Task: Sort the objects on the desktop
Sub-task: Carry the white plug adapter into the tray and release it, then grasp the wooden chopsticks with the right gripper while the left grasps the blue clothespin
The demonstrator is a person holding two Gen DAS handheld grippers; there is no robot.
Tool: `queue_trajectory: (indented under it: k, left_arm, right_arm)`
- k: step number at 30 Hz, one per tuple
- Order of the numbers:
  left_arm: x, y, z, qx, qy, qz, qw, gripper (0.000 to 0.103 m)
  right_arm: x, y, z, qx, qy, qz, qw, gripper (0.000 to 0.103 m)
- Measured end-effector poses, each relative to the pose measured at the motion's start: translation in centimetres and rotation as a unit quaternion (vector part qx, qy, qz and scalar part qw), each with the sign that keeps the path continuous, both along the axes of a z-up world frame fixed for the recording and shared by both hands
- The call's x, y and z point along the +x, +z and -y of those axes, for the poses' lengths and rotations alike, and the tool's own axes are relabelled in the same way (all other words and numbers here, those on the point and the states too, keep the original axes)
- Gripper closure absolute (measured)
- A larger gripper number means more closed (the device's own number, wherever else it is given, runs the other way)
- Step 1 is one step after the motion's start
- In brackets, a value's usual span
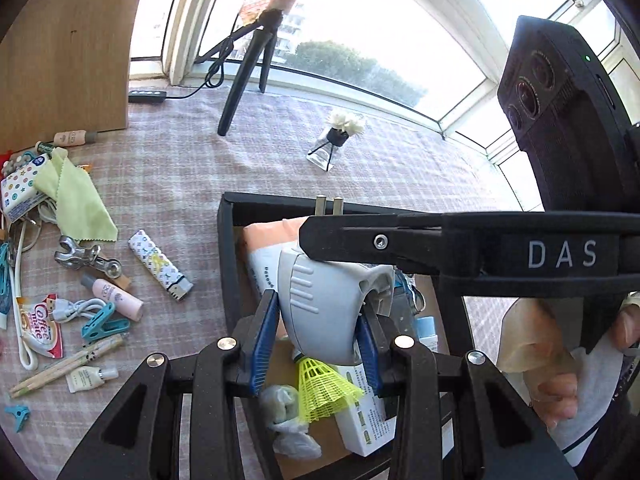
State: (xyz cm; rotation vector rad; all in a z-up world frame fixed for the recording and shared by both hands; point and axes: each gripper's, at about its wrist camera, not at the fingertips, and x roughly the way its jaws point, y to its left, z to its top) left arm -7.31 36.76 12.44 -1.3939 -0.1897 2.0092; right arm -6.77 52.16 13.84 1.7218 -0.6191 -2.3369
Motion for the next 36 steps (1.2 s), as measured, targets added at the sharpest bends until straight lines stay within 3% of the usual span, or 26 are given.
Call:
queue_trajectory:
  k: [6, 8, 9, 17, 23, 28, 36]
  left_arm:
    - [1.8, 0.8, -6.7, 0.005, -0.052, 0.004, 0.9986, 0.068]
    - [2.3, 1.1, -8.3, -0.004, -0.059, 0.001, 0.9983, 0.061]
    - [2.6, 1.4, -8.8, -0.008, -0.058, -0.004, 0.9983, 0.054]
    - [4.1, 2.4, -8.5, -0.011, -0.057, -0.024, 0.998, 0.053]
    - [4.8, 2.0, -5.8, -0.03, -0.028, -0.033, 0.9986, 0.053]
    - [5.0, 0.9, -1.5, -0.048, 0.031, -0.027, 0.998, 0.053]
    - [7.4, -0.7, 8.8, -0.07, 0.149, -0.018, 0.9863, 0.054]
  right_arm:
    - [4.1, 0.9, -6.1, 0.013, -0.056, 0.0, 0.998, 0.065]
    - [5.3, 1.2, -7.9, 0.019, -0.081, -0.002, 0.997, 0.065]
    - [5.8, 1.4, -8.7, 0.026, -0.091, -0.004, 0.995, 0.065]
    - [8.5, 2.0, -10.6, 0.051, -0.102, -0.013, 0.993, 0.062]
    - [8.3, 1.0, -8.0, 0.066, -0.06, -0.016, 0.996, 0.062]
    - [7.5, 0.2, -3.7, 0.07, -0.005, -0.026, 0.997, 0.062]
    - [5.6, -2.3, 3.9, 0.079, 0.084, -0.026, 0.993, 0.062]
